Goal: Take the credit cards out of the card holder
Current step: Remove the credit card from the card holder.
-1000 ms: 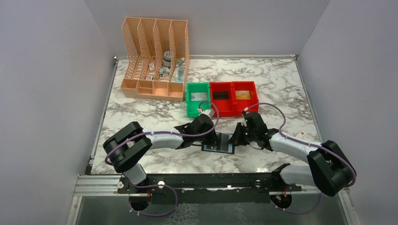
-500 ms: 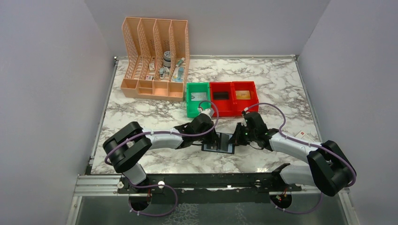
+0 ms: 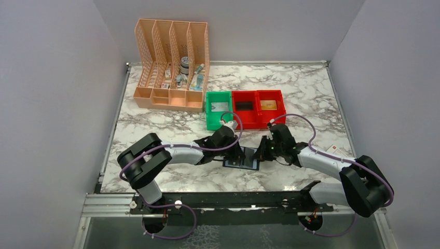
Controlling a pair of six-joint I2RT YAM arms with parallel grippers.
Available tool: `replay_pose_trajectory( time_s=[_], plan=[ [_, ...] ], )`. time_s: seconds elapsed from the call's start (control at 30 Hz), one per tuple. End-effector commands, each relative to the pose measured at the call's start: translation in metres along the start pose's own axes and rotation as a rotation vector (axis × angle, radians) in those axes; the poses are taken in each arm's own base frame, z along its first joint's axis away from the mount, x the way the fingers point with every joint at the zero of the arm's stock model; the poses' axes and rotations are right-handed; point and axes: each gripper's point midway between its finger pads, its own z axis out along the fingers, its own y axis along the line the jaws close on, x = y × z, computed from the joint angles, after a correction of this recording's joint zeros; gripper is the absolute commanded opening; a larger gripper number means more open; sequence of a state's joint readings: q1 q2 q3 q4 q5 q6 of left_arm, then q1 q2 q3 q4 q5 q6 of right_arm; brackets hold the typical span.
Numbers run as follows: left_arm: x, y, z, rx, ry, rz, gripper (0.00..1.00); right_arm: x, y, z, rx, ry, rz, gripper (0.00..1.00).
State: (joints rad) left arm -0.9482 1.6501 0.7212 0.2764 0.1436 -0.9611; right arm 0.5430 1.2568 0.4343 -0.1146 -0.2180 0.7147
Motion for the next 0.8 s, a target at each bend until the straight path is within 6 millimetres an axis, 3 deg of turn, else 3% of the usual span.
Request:
replay_pose_trajectory(
  time_s=[0.0,0.43,0.77],
  plan=[
    [0.001,-0.003,-0.002,0.026,-0.006,-0.012,0.01,0.017,-0.030,0.002,0.124,0.041,0.009,0.04],
    [-0.003,0.006,-0.011,-0.016,-0.034,-0.017,0.00,0.008,-0.027,-0.002,0.134,0.017,-0.010,0.04],
    [-0.006,0.006,-0.011,-0.018,-0.042,-0.016,0.00,-0.019,0.015,-0.020,-0.010,-0.043,-0.078,0.08]
  ],
)
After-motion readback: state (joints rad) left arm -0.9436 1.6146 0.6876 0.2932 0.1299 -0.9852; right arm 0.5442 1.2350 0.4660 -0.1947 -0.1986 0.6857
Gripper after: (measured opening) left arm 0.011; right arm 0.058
